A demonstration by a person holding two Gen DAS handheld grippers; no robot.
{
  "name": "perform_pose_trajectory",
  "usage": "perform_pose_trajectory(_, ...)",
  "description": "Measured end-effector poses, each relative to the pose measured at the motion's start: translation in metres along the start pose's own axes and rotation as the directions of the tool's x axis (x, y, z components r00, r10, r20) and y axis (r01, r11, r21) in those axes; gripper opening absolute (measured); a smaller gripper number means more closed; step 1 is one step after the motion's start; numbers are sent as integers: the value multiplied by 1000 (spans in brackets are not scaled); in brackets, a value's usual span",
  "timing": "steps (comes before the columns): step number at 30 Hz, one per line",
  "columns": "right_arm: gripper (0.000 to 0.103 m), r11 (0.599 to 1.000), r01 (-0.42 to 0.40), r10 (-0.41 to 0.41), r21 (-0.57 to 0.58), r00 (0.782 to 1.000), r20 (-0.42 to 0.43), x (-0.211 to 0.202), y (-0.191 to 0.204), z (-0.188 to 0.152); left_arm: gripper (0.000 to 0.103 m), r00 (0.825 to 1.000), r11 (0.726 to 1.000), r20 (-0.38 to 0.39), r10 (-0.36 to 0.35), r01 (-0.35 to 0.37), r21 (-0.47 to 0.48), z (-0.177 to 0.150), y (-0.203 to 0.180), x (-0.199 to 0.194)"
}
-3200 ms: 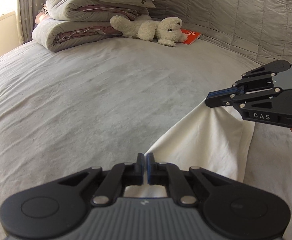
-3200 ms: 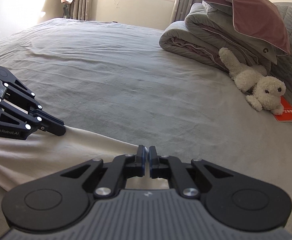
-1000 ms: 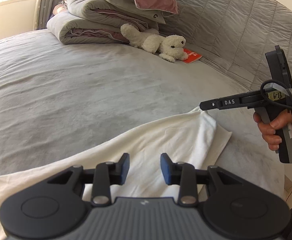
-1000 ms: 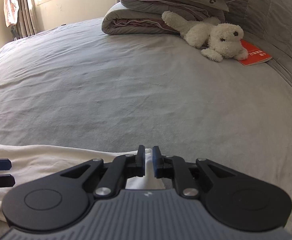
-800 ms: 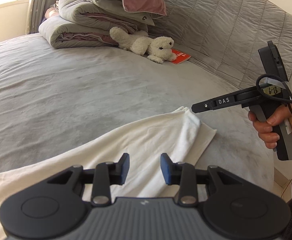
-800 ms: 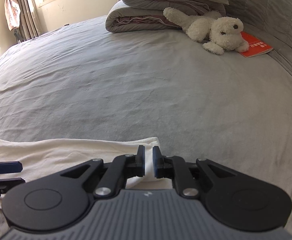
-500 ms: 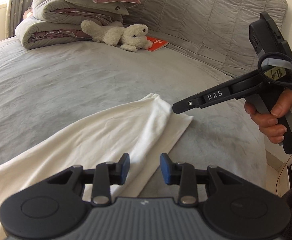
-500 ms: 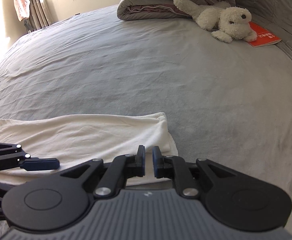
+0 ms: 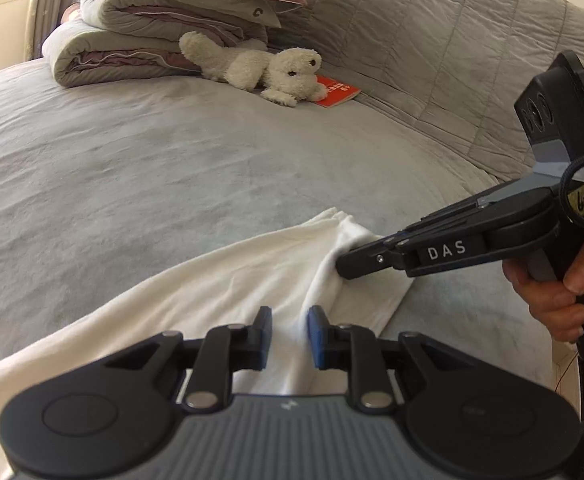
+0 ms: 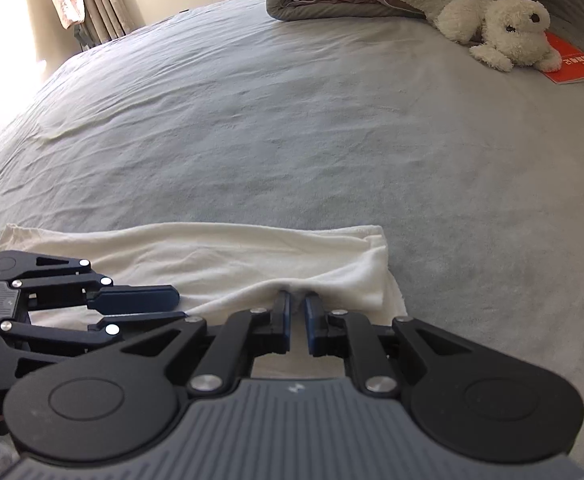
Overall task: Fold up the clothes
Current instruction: 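Grasp the white fabric fold with the right gripper and lift it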
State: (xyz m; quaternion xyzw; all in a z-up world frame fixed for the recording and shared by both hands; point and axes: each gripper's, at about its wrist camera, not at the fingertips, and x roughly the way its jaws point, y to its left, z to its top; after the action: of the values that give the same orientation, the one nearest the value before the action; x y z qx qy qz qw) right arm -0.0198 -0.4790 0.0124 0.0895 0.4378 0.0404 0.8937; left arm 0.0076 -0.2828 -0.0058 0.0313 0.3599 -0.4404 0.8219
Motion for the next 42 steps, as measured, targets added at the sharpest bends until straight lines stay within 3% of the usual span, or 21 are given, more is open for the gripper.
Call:
perform_pose_trajectory(7,13,998,3,-4,59,1000,17,16,0,9,20,999,999,32,25,-23,-48,2,12,-7)
perform_pose_trajectory(12,14,990,-19,14,137,999,36,20,-7,12,32,997,999,60,-50,49,7,5,0,-14)
perform_pose_trajectory(18,14,964,-62,39,258,995,91,11,-26,14,34,999,997,14,-38,37,69,1,-19,7)
perform_pose_trajectory(21,15,956,-59,23,289,992,124,-1,-35,14,34,1000,997,9,-13,12,72,0,-20,13)
perform_pose_trajectory(25,23,947,-68,22,313,989,147,-11,-44,12,23,1000,999,13,5,-6,41,1,-16,16)
perform_pose_trajectory(29,23,941,-48,9,334,993,116,-9,-48,10,15,1000,1000,20,21,-21,4,4,-11,16)
perform_pose_trajectory(35,23,950,-20,-5,312,997,78,3,-42,9,14,1000,1000,12,18,-18,-5,4,-10,16)
perform_pose_trajectory(40,6,958,-3,-26,287,995,97,-9,-38,11,15,1000,1000,9,7,-7,3,5,-11,14)
perform_pose_trajectory(42,4,960,0,-34,280,993,116,-17,-38,10,15,1000,1000,8,-6,6,7,5,-11,11)
